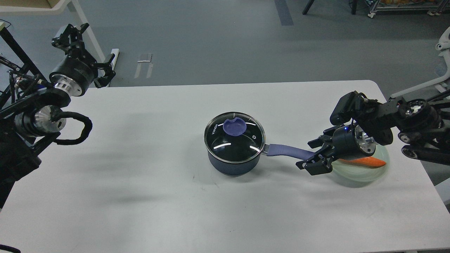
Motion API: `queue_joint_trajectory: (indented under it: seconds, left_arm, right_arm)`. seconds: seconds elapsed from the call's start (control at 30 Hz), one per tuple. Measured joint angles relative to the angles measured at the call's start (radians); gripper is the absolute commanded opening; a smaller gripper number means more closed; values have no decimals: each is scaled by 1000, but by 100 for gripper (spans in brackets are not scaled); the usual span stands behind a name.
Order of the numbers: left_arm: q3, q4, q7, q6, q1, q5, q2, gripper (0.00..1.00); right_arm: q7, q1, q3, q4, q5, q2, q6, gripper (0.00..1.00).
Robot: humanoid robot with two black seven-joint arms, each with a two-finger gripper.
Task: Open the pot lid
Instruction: 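Lower the right gripper onto the purple saucepan handle and grasp it, then swing the left gripper over the pot toward the purple lid knob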
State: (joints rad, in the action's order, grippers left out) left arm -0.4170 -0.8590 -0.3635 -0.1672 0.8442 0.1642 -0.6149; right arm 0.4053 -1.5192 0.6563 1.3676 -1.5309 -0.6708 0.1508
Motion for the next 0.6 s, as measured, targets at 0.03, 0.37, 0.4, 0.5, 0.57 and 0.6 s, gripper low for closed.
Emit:
queue_joint_trajectory:
  seconds: [0.03, 0.37, 0.4, 0.5, 0.57, 0.6]
  left_arm:
    - [0, 0, 0, 0, 2, 0, 0, 99]
    - [69, -5, 8, 2, 52, -47, -6, 99]
    - [81, -10, 8, 8, 67, -68, -6, 99]
    - [108, -48, 26, 40, 110, -120, -3, 99]
    - [137, -77, 47, 56, 163, -166, 0, 99]
    - [158, -87, 56, 59, 196, -200, 1, 99]
  right_arm:
    - [0, 0, 0, -2, -1, 2, 0, 77]
    - [-1, 9, -1, -6, -2, 29, 0, 64]
    - [-1, 10, -1, -6, -2, 29, 0, 63]
    - [-3, 16, 0, -7, -2, 31, 1, 54]
    - [-3, 17, 0, -2, 0, 31, 3, 50]
    - [-4, 17, 0, 0, 0, 31, 5, 49]
